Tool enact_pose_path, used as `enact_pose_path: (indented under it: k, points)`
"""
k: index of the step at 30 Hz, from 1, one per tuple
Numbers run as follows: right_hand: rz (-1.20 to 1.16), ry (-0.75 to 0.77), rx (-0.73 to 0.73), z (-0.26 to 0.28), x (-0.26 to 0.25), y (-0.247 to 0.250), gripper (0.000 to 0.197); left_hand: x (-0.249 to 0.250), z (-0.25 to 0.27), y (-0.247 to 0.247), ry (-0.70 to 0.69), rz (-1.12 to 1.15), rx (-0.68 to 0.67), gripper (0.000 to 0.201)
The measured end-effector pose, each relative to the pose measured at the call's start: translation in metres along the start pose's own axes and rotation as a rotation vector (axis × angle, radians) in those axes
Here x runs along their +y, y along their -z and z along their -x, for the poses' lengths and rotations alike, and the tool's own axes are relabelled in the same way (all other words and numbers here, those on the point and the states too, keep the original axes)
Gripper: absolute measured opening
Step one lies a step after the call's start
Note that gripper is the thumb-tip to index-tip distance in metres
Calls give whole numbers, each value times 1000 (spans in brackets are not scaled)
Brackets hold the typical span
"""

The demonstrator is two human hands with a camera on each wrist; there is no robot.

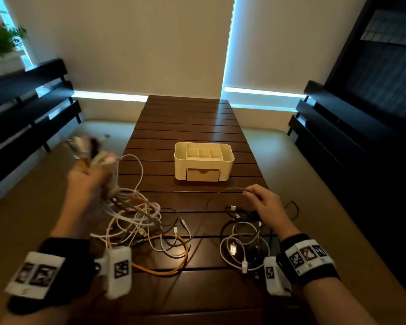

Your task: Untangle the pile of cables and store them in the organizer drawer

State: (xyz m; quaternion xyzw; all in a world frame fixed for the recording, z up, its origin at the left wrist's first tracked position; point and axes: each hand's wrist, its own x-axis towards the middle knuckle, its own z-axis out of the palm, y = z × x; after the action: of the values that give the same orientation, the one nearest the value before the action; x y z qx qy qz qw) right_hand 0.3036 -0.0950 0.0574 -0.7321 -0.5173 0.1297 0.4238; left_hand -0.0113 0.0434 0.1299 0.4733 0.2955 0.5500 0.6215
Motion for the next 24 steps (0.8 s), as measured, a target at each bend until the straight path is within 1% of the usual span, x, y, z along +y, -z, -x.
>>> enact_pose_path:
  k: [1,2,4,6,8,9,11,12,14,15,16,18,21,24]
  points:
    - [-30,34,25,-1,-8,-2,10,-7,13,-20,-30,-54,-76,20]
    - [-57,67,41,-1,-15,-5,11,-19,19,-34,-14,-132,-74,17]
    - [-100,131,33,-1,-29,-11,12,-42,23,-47,34,-183,-131,21]
    - [-129,191,4,0,-41,-17,13,-58,26,-60,57,-325,-205,26]
    - [-131,257,-22,2,-51,-23,12,-73,35,-77,47,-504,-374,26]
    - [-121,292,-29,3,-55,-26,11,-81,36,-82,48,-575,-437,21]
    - [-108,337,-33,2,-59,-29,10,-88,32,-90,29,-674,-470,5]
    - [-119,326,-50,2,-60,-29,11,-89,31,-91,12,-705,-450,10]
    - [-170,262,-128,2,-60,-27,12,-89,31,-92,-50,-764,-399,27]
    - [-182,240,-168,3,-58,-27,13,-85,33,-93,-72,-760,-380,30]
    - [-165,230,-191,3,-55,-28,13,-83,34,-92,-67,-702,-342,29]
    - [-115,199,-214,3,-45,-30,18,-76,34,-90,-15,-498,-209,24]
    - [-83,130,-211,8,-24,-31,24,-54,27,-83,19,-250,-55,21]
    - [-104,78,-215,17,-6,-31,22,-27,17,-71,21,-71,-16,27]
